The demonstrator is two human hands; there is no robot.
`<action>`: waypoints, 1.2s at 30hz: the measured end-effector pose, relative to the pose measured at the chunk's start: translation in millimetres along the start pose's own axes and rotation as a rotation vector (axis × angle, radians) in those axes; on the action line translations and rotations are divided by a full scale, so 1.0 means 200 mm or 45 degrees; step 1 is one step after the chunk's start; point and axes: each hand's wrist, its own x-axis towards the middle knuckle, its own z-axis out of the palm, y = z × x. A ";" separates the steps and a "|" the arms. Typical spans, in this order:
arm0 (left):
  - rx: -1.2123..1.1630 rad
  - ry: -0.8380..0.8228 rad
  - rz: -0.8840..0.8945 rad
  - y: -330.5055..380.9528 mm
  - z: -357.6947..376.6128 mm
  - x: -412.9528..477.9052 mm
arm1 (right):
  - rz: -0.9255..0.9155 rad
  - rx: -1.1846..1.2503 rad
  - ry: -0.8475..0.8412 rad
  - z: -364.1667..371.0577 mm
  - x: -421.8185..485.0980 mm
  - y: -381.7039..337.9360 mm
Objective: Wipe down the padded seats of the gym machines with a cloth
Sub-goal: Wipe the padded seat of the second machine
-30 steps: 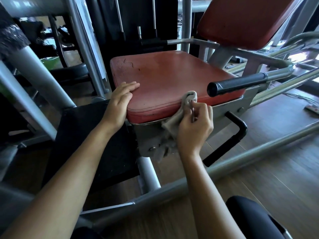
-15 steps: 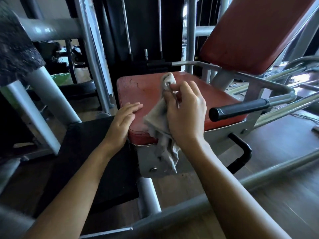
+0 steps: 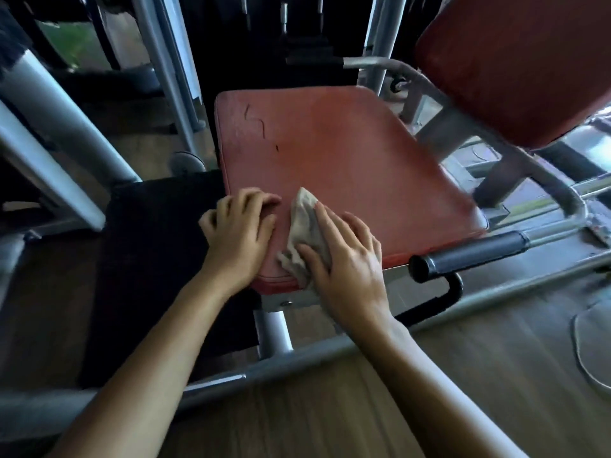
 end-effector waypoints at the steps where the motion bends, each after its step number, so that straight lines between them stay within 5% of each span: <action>1: 0.017 -0.016 0.004 0.01 -0.01 -0.02 | 0.035 -0.044 -0.012 -0.01 0.04 -0.02; 13: 0.134 -0.439 -0.310 0.29 -0.23 0.15 | 0.334 -0.067 -0.449 -0.48 0.49 0.08; 21: -0.056 -0.444 -0.277 0.58 0.10 0.43 | 0.514 -0.264 -0.436 -0.72 0.61 0.77; 27: 0.300 -0.344 -0.316 0.69 0.27 0.44 | 0.625 0.037 -0.572 -0.66 0.55 0.93; 36: 0.349 -0.291 -0.284 0.70 0.29 0.46 | 0.690 0.236 -0.565 -0.46 1.00 1.14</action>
